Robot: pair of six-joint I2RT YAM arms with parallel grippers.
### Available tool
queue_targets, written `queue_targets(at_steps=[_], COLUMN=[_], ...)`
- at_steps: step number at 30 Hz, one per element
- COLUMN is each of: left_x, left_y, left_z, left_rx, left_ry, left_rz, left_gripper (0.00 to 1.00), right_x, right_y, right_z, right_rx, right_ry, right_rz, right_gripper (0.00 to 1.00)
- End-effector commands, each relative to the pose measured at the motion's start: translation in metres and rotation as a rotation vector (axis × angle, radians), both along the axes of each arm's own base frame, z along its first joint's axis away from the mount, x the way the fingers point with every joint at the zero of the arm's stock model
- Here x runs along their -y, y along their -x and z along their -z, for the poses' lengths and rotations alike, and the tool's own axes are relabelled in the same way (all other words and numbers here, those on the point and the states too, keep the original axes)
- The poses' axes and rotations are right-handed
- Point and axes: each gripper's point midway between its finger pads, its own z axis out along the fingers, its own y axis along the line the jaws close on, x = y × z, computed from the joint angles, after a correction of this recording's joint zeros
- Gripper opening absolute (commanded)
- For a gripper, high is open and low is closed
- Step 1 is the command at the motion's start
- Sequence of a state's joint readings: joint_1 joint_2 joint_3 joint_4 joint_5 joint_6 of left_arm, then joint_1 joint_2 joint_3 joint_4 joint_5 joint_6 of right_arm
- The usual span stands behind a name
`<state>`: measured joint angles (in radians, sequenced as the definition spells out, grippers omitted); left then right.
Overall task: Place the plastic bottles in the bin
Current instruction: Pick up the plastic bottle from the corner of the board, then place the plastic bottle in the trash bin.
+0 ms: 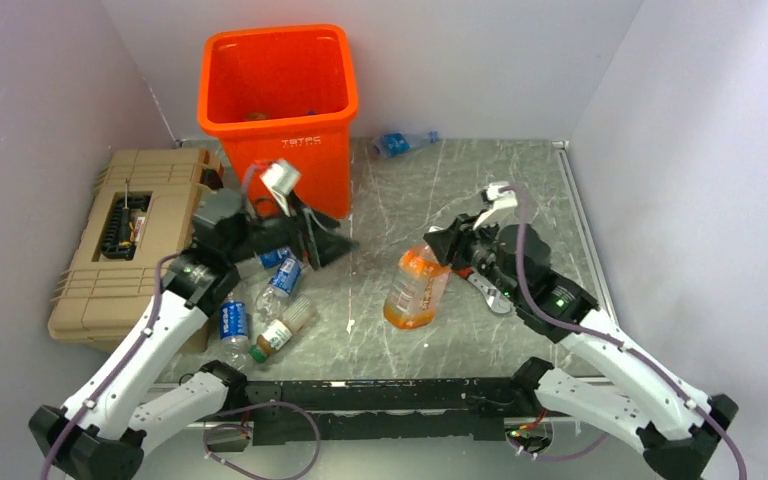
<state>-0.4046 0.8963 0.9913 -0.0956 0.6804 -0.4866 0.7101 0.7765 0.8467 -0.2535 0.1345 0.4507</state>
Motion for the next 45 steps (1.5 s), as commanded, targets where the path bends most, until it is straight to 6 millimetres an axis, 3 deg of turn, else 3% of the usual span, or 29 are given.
queue_targets(at_steps=[1,7,13,19,25,31,35,39,43,45], left_x=[0.023,0.052,0.083,0.086,0.097,0.117,0.118,0.113,0.115,0.114], left_y=[0.029,0.026,0.030,0.012,0.010,0.024,0.027,0.025,0.028,0.027], left_z=[0.019,0.041,0.075,0.094,0.108,0.119,0.126,0.138,0.142,0.139], left_rx=[0.012,-0.032,-0.021,-0.065,-0.080,-0.118,-0.125,-0.134,-0.147,-0.141], left_ry=[-0.078,-0.141,-0.265,-0.294,-0.302,-0.279,-0.278,-0.318,-0.331,-0.326], left_rz=[0.067,0.092,0.099,-0.018,0.013,0.145,0.162,0.143,0.164,0.158], left_gripper=[0.99,0.99,0.99,0.99,0.99,0.99,0.99,0.86,0.53,0.42], right_x=[-0.005,-0.034,-0.041,-0.047,-0.052,-0.059,-0.065,-0.071,-0.075,-0.077], right_y=[-0.009,-0.009,-0.007,0.000,0.004,0.002,0.001,0.002,0.003,0.007], right_z=[0.005,-0.001,-0.010,-0.015,-0.015,-0.011,-0.014,-0.018,-0.022,-0.026], right_rx=[0.006,0.027,0.039,0.039,0.045,0.042,0.047,0.046,0.049,0.060], right_ry=[0.138,0.176,0.151,0.121,0.119,0.112,0.102,0.089,0.082,0.076], right_rz=[0.074,0.062,0.039,-0.014,-0.054,-0.062,-0.078,-0.102,-0.118,-0.146], right_gripper=[0.00,0.00,0.00,0.00,0.00,0.00,0.00,0.00,0.00,0.00])
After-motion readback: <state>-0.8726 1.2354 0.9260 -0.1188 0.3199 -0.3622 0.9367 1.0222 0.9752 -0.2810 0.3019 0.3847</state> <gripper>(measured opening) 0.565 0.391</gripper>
